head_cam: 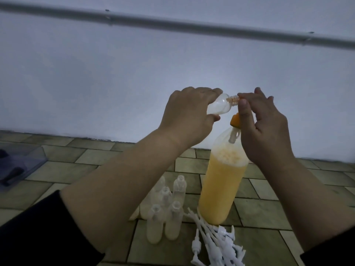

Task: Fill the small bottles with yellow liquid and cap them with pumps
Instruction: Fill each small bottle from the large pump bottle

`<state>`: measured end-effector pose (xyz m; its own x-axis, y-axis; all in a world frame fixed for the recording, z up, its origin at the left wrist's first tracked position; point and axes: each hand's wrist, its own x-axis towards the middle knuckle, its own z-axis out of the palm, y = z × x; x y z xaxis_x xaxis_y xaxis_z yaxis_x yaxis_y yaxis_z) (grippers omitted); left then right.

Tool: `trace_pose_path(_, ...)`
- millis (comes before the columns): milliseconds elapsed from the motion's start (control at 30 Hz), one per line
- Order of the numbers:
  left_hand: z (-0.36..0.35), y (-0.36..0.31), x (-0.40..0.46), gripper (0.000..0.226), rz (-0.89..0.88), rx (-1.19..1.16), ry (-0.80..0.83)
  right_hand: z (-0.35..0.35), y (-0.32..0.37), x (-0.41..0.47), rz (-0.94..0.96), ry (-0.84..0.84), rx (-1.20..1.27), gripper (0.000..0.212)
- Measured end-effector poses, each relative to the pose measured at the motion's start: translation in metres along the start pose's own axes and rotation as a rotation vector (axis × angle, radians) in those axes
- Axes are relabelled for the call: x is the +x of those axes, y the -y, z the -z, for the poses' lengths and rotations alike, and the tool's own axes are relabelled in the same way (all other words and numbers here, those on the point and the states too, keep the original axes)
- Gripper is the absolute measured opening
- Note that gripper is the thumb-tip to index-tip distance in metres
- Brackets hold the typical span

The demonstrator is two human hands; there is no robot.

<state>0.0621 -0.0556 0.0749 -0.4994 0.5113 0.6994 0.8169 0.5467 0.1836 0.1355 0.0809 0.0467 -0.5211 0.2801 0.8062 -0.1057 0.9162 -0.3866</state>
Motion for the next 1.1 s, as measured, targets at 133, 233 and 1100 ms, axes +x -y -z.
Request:
trace_pose_path(133,-0.002,-0.005,-0.001,0.051,0.004,-0.047,-0.016,-0.002,-0.002,-0.003,-0.028,-0.054,-0.018,0.051)
trace_pose_path(233,-0.009,-0.006,-0.007,0.051,0.046,-0.066,0.011,-0.009,-0.006,-0.01,-0.044,-0.042,-0.028,0.055)
trace_pose_path(1100,-0.006,-0.011,-0.006,0.047,0.075,-0.108,0.013,-0.007,-0.011,-0.01,-0.025,-0.036,-0.049,0.057)
